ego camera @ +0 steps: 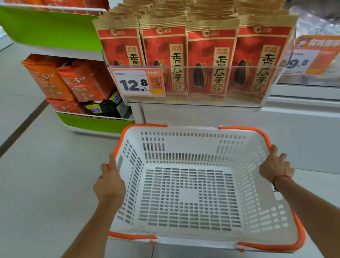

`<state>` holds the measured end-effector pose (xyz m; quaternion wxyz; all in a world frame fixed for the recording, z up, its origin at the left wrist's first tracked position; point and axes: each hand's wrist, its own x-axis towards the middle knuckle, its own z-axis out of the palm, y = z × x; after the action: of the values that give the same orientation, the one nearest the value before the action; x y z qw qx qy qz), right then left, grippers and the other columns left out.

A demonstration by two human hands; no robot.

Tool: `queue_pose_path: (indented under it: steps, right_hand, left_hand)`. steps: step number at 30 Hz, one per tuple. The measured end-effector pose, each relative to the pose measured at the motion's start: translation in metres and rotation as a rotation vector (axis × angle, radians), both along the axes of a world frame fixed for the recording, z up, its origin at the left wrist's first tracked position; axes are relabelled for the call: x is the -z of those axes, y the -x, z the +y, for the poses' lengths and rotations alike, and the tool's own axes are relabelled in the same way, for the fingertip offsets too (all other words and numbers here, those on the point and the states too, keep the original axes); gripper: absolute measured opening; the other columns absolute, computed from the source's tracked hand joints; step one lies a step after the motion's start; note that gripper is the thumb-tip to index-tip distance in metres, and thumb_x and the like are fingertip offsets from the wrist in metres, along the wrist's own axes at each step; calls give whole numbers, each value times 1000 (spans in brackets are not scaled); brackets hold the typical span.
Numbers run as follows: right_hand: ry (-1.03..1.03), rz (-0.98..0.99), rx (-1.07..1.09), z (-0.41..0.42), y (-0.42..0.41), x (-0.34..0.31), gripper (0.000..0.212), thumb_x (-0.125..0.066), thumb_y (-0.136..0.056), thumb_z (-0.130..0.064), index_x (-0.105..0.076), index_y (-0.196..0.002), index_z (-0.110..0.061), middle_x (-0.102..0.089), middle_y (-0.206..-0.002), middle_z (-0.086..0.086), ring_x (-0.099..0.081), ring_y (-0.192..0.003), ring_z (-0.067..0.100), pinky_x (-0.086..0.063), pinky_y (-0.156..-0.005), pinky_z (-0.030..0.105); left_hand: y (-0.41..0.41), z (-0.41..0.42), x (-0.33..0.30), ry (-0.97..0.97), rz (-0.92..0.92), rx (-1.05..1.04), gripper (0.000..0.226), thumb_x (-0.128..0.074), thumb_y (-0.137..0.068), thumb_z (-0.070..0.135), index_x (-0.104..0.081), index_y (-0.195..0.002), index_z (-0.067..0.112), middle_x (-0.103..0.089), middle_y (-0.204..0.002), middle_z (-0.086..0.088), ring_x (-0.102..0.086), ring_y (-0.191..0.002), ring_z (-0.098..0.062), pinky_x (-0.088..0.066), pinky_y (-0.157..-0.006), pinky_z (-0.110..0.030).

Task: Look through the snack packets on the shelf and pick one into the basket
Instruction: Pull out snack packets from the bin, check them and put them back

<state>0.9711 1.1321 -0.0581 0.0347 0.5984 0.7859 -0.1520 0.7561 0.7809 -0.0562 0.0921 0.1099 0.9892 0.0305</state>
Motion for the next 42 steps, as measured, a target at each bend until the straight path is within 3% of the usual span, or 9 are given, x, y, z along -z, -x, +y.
queue_pose_path:
  steps: [5,12,16,20,25,28,30,35,42]
  right_hand:
    - [-92,-204,-35,-17,9,-14,94,-62,-88,-38,-1,-153,-10,-20,-153,15,-23,-140,36,-28,-111,44]
    - [119,-198,-382,-77,48,-74,69,-54,-93,-38,-26,-149,-9,-11,-157,16,-12,-146,35,-18,-116,43]
    - [82,-215,-779,-120,74,-134,47,-52,-96,-31,-52,-136,-6,-44,-145,16,-43,-132,34,-33,-110,41]
    - [38,135,-923,-156,96,-195,31,-52,-98,-27,-65,-122,-11,-64,-126,9,-59,-114,27,-48,-94,37]
    - [-469,607,-916,-173,109,-239,27,-55,-94,-21,-62,-121,-19,-62,-114,0,-52,-106,22,-45,-87,36]
    - [-761,672,-931,-166,127,-248,37,-62,-90,-18,-55,-127,-16,-57,-123,3,-50,-111,23,-44,-91,35]
    - [-794,653,-950,-161,141,-245,45,-62,-90,-20,-51,-133,-15,-53,-131,6,-48,-119,25,-39,-100,38]
    - [-849,551,-950,-160,169,-224,46,-39,-94,-39,-54,-131,-17,-55,-129,1,-48,-122,23,-23,-109,40]
    - [-769,876,-644,-169,196,-237,17,-74,-80,-43,-73,-84,-26,-58,-87,-8,-51,-90,18,-23,-87,28]
  left_hand:
    - [7,-1,-6,1,-75,16,78,-48,-97,11,3,-155,21,-40,-135,-13,-61,-102,-31,-46,-75,-36]
    - [19,6,-66,-132,-221,86,66,-47,-99,24,-11,-154,19,-14,-159,-8,-28,-139,-30,-34,-107,-40]
    - [28,19,-125,-347,-131,141,59,-53,-96,26,-31,-150,15,-28,-155,-7,-39,-136,-30,-39,-104,-40]
    - [28,29,-173,-664,-8,166,50,-54,-97,22,-39,-144,16,-39,-149,-4,-52,-123,-28,-45,-94,-37]
    - [32,45,-223,-985,102,124,50,-44,-103,25,-29,-150,15,-36,-152,-4,-48,-129,-23,-44,-100,-40]
    - [42,54,-233,-1043,91,198,62,-41,-104,33,-11,-156,20,-21,-161,0,-29,-144,-21,-29,-115,-40]
    - [53,60,-233,-1059,60,207,63,-41,-103,37,-9,-156,23,-23,-160,2,-28,-145,-20,-28,-116,-42]
    - [70,72,-228,-1177,272,79,36,-54,-97,38,-52,-130,24,-63,-124,2,-61,-112,-18,-51,-92,-45]
    - [87,55,-230,-1101,374,191,31,-66,-88,42,-62,-114,24,-56,-118,9,-48,-117,-11,-38,-94,-27]
